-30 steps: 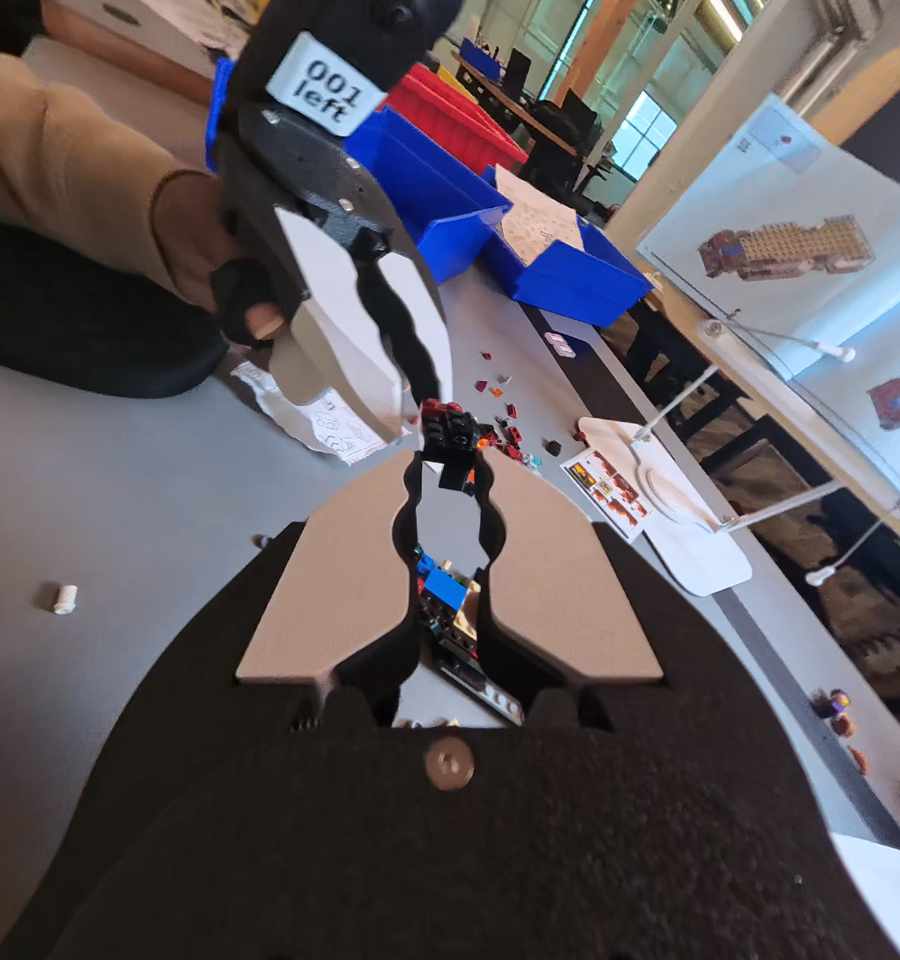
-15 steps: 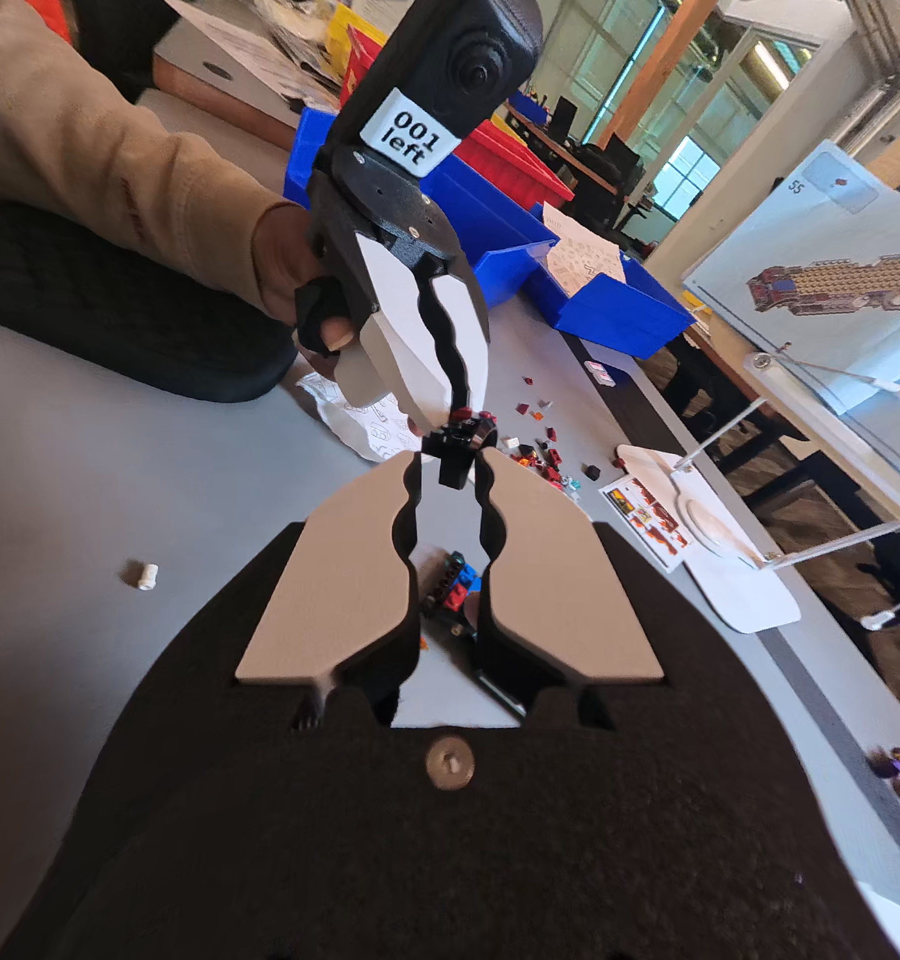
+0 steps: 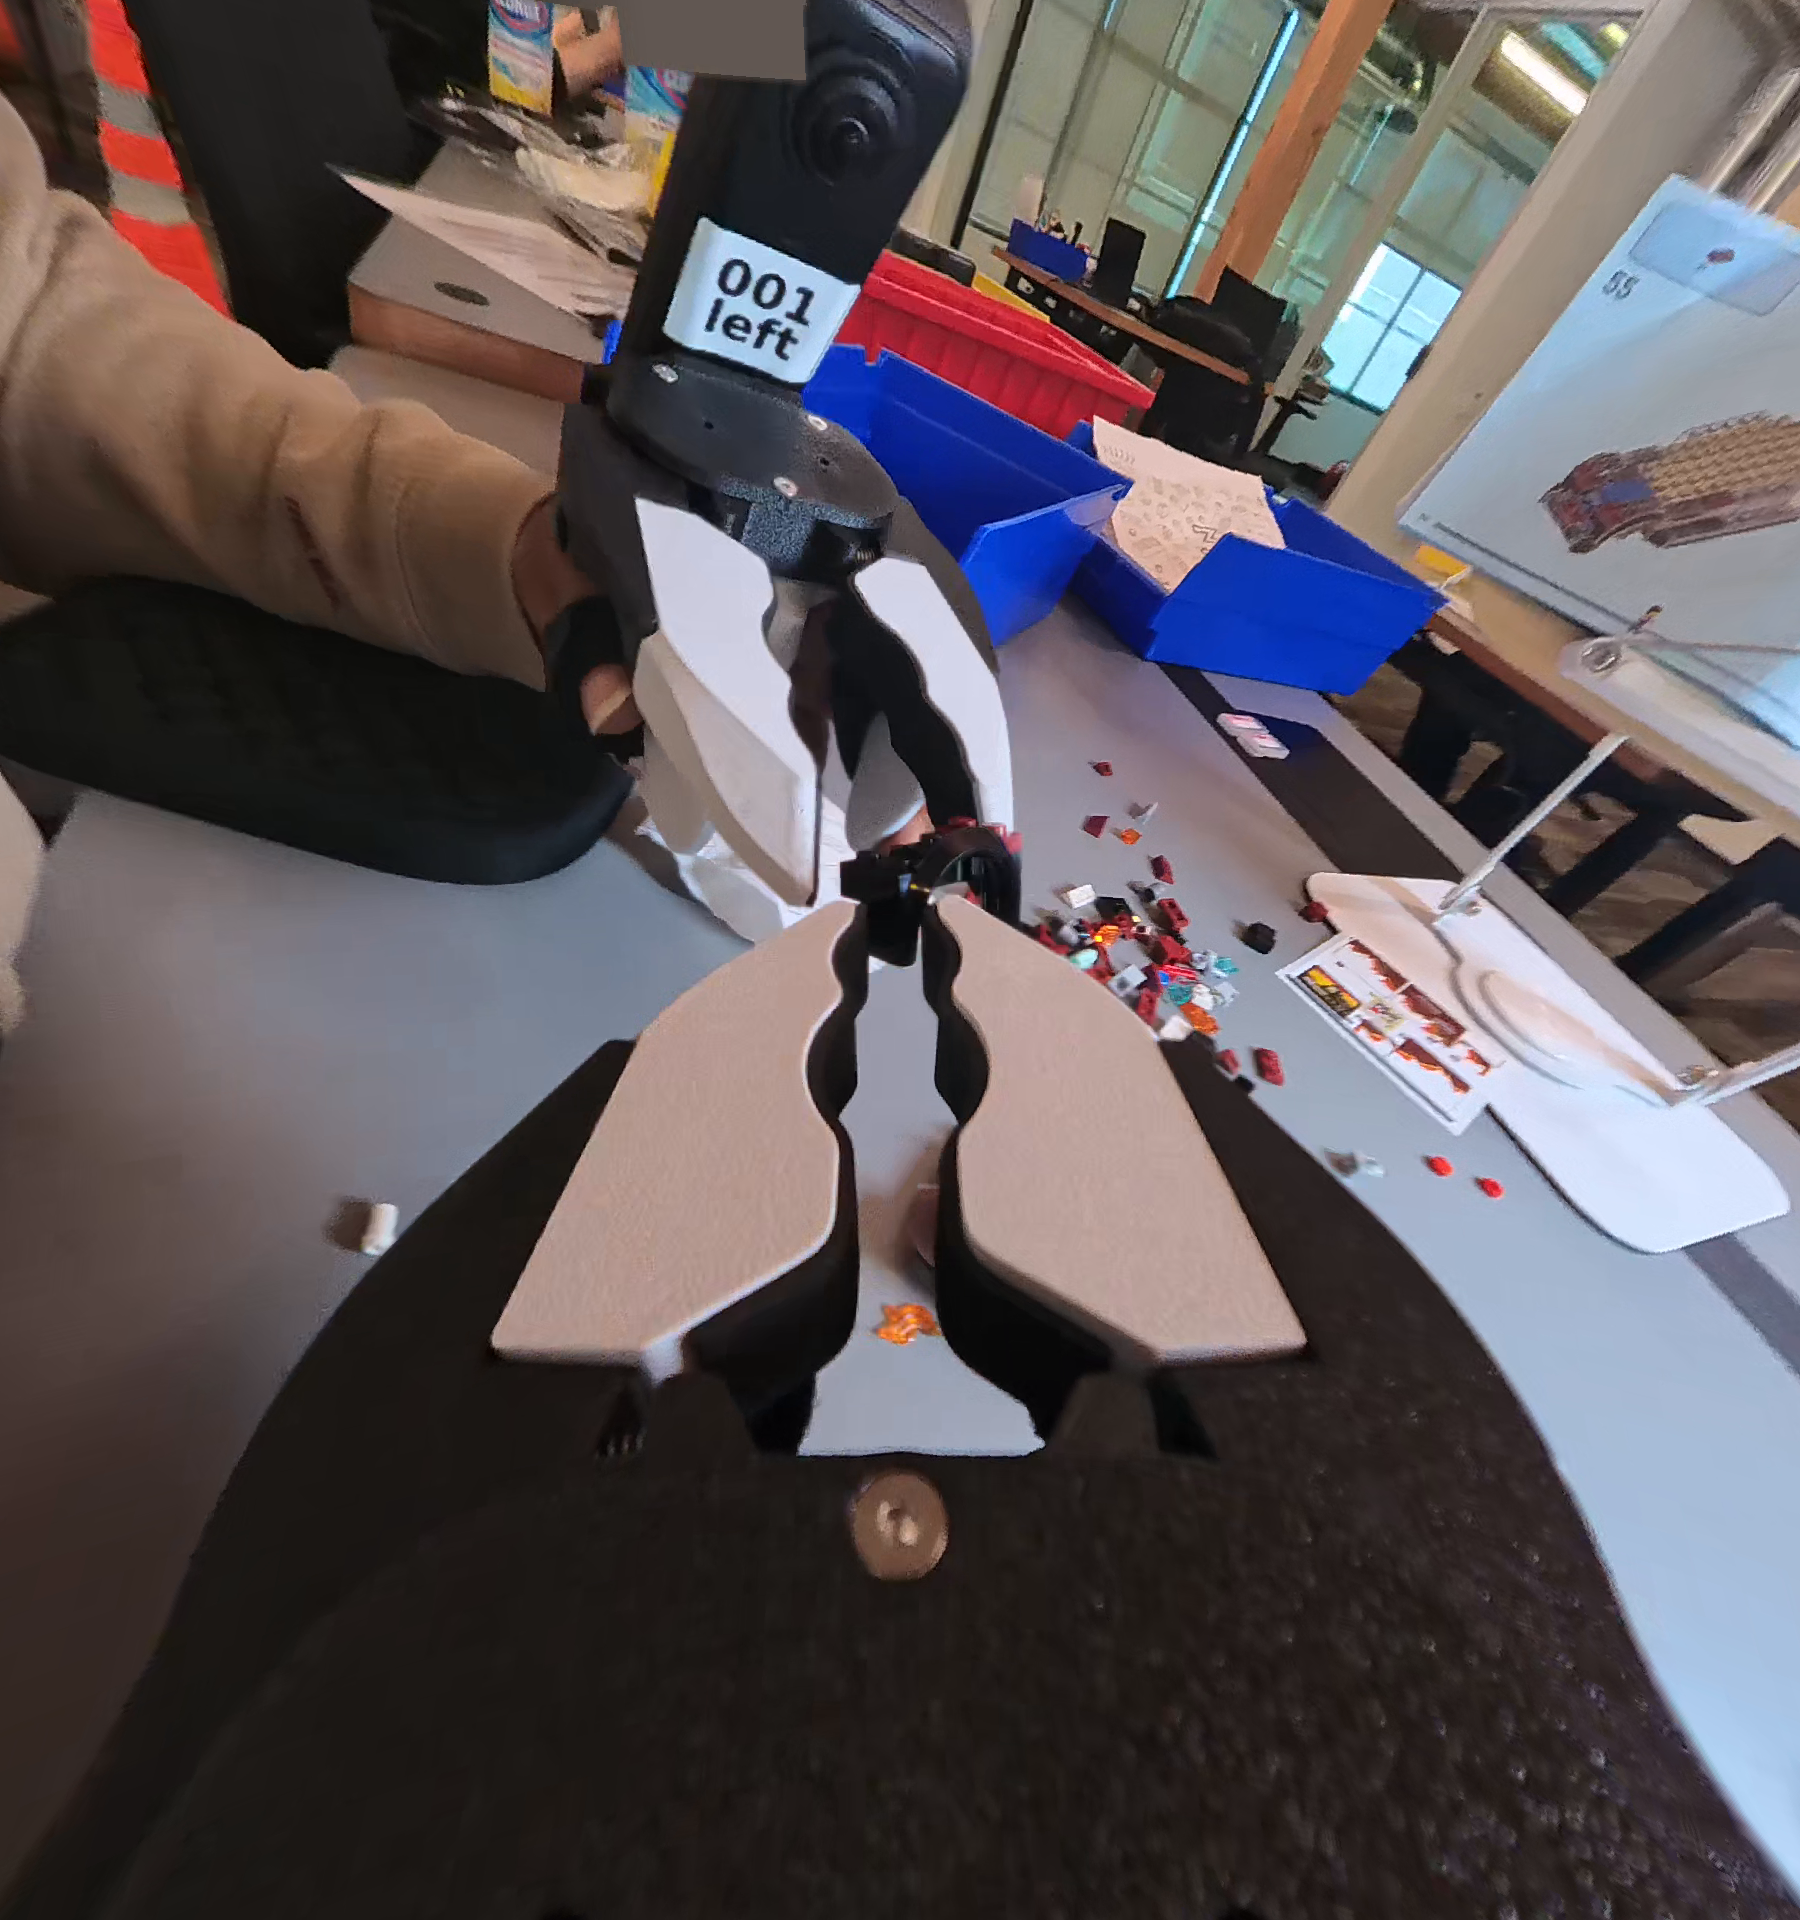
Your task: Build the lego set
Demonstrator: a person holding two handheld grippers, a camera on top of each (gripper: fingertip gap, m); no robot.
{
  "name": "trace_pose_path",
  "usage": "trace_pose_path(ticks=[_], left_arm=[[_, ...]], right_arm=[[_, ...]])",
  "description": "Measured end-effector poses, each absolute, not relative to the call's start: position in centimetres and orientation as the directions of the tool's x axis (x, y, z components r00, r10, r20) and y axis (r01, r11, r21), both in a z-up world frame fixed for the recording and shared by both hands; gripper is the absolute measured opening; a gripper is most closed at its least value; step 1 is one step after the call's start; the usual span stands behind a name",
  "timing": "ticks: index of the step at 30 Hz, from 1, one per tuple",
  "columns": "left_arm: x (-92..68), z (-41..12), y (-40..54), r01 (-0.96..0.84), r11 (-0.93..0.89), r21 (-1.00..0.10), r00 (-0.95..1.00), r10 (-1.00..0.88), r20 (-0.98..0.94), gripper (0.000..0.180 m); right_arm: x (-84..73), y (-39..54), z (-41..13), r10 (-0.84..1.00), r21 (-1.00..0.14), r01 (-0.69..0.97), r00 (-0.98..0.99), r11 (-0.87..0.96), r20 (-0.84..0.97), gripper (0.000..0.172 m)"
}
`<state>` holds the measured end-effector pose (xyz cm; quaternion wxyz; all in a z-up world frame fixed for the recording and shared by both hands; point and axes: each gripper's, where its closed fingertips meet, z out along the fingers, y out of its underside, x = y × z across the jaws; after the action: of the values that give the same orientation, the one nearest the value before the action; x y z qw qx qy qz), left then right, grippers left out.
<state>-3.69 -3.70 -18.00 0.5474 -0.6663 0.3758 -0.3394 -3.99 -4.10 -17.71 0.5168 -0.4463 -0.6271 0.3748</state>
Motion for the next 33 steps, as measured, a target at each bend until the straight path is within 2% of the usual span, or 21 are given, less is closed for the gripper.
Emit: trace_pose_path(ticks=[5,8,15,19,33], left_arm=[[-3.4,-18.9,-3.8,-0.249,-0.052,-0.967,0.507,-0.858,-0.085,0.041],[-3.5,-19.3,-3.8,-0.278,-0.040,-0.960,0.502,-0.858,-0.109,0.034],[-3.5,-19.9,-3.8,-0.304,-0.046,-0.952,0.489,-0.865,-0.114,0.033],[-3.6,-20.2,-3.7,-0.331,-0.041,-0.943,0.497,-0.857,-0.137,0.033],[-3.9,-20.3,-3.5,-0.314,-0.057,-0.948,0.508,-0.853,-0.117,0.030]], right_arm=[[-4.1,-4.7,-18.5,0.968,-0.947,0.204,-0.070,0.250,0.240,0.008],[-3.8,-4.8,-18.8,0.973,-0.952,0.204,-0.084,0.229,0.216,0.008],[-3.7,-4.8,-19.3,0.977,-0.955,0.220,-0.116,0.200,0.178,0.008],[-3.8,-4.8,-19.2,0.987,-0.966,0.222,-0.123,0.132,0.107,0.014],[-3.8,-4.6,-19.7,0.990,-0.971,0.234,-0.143,0.045,0.012,0.004]])
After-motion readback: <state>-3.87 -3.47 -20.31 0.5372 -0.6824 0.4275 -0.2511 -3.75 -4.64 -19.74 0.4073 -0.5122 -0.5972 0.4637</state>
